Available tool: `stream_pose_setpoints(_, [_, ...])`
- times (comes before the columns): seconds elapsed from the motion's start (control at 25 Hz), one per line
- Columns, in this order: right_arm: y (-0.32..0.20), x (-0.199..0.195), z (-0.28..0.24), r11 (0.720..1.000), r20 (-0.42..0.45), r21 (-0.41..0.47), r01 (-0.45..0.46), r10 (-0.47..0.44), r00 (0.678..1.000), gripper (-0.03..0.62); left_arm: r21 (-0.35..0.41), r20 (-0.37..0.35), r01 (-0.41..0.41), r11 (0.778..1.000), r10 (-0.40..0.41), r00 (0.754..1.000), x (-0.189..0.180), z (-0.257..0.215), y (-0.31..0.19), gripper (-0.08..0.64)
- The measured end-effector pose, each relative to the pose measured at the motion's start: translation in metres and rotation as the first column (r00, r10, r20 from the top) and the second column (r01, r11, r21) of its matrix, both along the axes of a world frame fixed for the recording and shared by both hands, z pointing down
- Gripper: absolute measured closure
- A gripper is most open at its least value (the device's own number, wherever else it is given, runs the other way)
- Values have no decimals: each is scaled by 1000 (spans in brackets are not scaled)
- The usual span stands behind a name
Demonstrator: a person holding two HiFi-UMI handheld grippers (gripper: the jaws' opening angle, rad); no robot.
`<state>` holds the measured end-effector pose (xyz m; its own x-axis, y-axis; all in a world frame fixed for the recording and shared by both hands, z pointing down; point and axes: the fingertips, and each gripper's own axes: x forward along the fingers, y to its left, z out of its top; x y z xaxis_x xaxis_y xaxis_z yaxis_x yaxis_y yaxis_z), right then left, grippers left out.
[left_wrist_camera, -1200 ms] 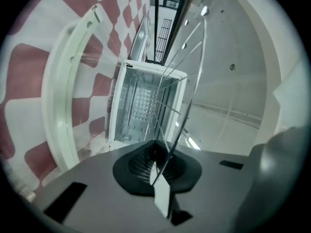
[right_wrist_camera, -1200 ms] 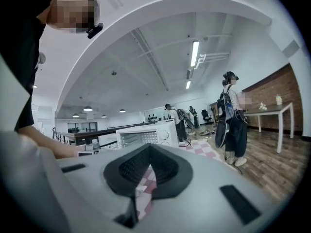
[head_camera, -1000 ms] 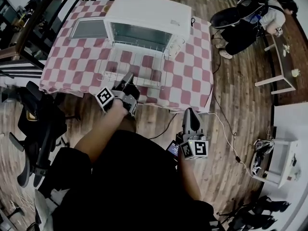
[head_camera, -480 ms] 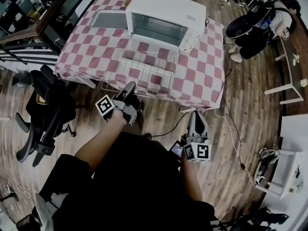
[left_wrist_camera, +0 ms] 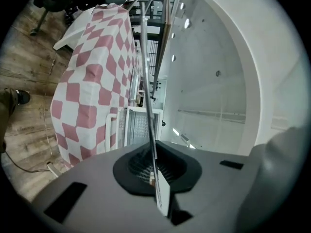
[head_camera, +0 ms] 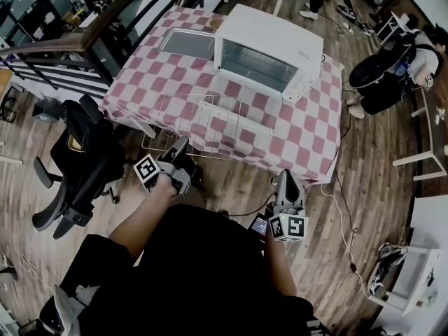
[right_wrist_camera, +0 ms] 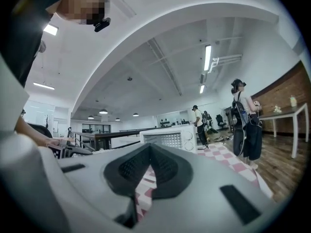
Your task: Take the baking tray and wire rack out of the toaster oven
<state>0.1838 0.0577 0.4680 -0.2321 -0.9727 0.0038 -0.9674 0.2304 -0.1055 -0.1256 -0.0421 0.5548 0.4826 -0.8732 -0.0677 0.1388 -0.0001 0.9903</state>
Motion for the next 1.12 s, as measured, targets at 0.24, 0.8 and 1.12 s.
stream_pose_setpoints(0.24, [-56, -28, 4, 1000, 0, -10, 27, -27, 1000, 589, -22, 35, 48, 999, -47, 998, -57, 10, -46, 565])
stream_pose_setpoints(0.8, [-214, -75, -7, 1000, -42, -6, -3, 3, 999, 589, -87, 82, 84, 993, -77, 994, -151, 71, -206, 565])
stream_pose_setpoints(1.12, [-257, -93, -7, 998, -53, -35, -50, 49, 997, 589, -166, 74, -12, 986, 24, 997, -153, 110, -267, 565])
